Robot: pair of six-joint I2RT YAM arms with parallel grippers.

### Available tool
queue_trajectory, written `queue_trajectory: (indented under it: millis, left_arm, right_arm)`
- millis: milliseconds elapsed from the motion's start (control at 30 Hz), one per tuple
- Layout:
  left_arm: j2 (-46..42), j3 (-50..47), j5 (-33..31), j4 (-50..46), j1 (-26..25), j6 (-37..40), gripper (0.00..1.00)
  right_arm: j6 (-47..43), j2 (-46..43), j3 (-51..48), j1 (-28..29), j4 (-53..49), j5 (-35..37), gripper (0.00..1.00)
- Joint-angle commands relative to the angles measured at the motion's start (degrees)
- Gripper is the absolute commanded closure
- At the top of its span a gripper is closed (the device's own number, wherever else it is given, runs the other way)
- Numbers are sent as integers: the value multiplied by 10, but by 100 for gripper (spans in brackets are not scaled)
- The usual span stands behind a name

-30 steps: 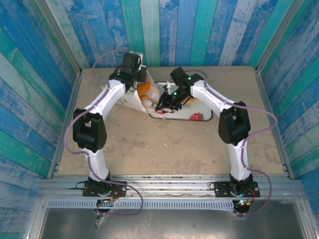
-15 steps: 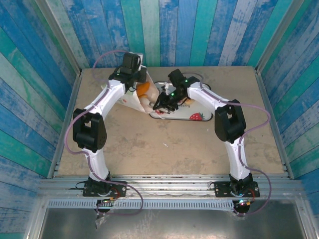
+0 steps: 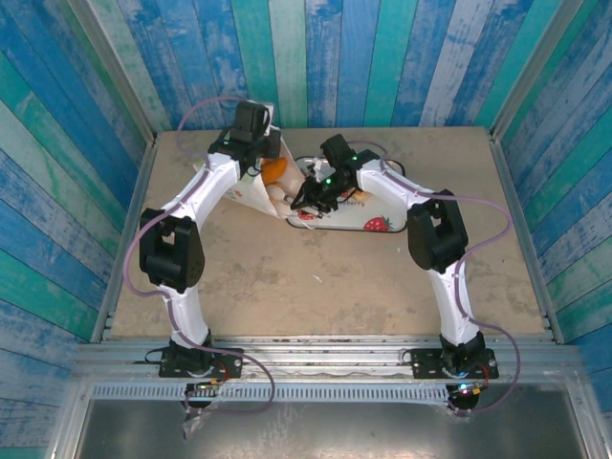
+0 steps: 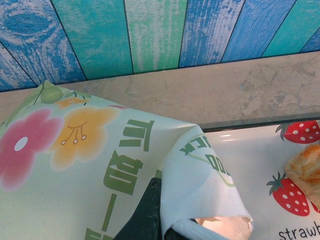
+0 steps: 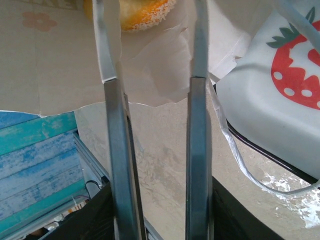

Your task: Take the fake bread out of the paper bag

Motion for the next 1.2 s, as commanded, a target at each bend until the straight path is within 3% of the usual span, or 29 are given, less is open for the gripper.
queue_trajectory:
  millis: [0,233,567,1167]
  left_arm:
    - [-60,-6,5,-6,1,0,100]
    - [-55,-4,-5,-7,1,-1,100]
    - [-53,-1,-30,-17,1,-2,100]
    - [-45,14,-42,-24,1,0,100]
  right_arm:
    - [1,2,1,2,9,-5,63]
    - [-19,-33,-11,2,-1,26,80]
    - [-69,-95,-16,6,-63,122,94]
    - [-146,-231,-22,9,-209,248,97]
